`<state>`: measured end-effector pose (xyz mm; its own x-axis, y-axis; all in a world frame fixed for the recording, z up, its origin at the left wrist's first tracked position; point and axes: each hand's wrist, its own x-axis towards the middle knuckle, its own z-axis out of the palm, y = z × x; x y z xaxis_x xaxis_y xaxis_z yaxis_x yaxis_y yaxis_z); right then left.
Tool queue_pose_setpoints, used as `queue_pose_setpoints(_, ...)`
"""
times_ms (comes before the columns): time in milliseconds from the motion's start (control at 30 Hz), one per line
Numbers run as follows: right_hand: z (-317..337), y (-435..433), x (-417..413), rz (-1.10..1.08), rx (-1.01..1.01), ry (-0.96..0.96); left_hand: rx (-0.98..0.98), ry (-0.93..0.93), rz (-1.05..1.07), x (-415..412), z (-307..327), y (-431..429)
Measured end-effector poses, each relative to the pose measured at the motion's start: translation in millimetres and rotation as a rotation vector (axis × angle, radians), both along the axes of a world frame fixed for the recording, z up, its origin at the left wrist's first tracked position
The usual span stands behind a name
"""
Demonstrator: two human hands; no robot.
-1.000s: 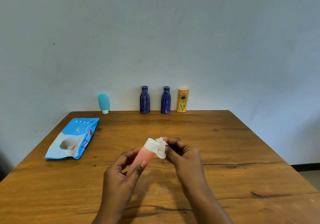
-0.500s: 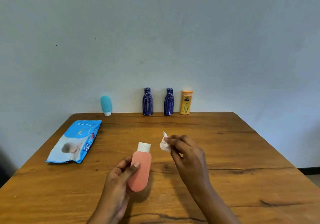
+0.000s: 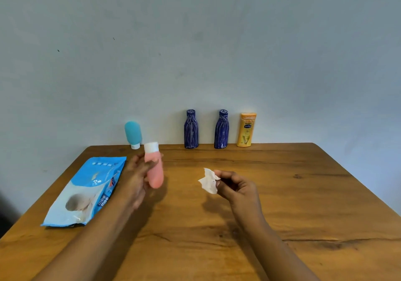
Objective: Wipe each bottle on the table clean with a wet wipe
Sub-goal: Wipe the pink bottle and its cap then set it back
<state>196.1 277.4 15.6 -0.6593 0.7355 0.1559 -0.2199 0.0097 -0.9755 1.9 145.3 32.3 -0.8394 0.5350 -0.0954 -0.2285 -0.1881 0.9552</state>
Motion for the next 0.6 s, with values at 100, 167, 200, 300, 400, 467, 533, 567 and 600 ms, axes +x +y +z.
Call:
queue_pose_setpoints(100,-15,13,-28,0.051,-0.163,-0.013,-0.217,0.399,0.035,-55,-11,21)
queue_pose_setpoints(167,-26,22,-47,0.067,-0.222,0.001,-0.436,0.782,-0.031,-85,-12,31)
queue_pose_setpoints(200,-30,26,-56,0.069,-0.226,0.003,-0.541,0.985,-0.081,-99,-9,35)
queue_pose_setpoints(300,-36,35,-75,0.083,-0.219,-0.009,-0.826,1.381,-0.268,-135,2,50)
queue_pose_setpoints(400,-37,42,-85,0.132,-0.228,-0.005,-0.946,1.250,-0.412,-147,12,65)
queue_pose_setpoints(467,-38,45,-87,0.144,-0.210,0.005,-0.912,1.042,-0.451,-140,16,72)
queue_pose_setpoints(533,-42,46,-88,0.154,-0.204,0.005,-0.868,0.886,-0.422,-130,17,79)
queue_pose_setpoints(567,-44,46,-89,0.157,-0.196,-0.002,-0.843,0.800,-0.399,-127,16,82)
queue_pose_setpoints(600,-45,46,-88,0.163,-0.184,-0.009,-0.816,0.682,-0.393,-125,15,83)
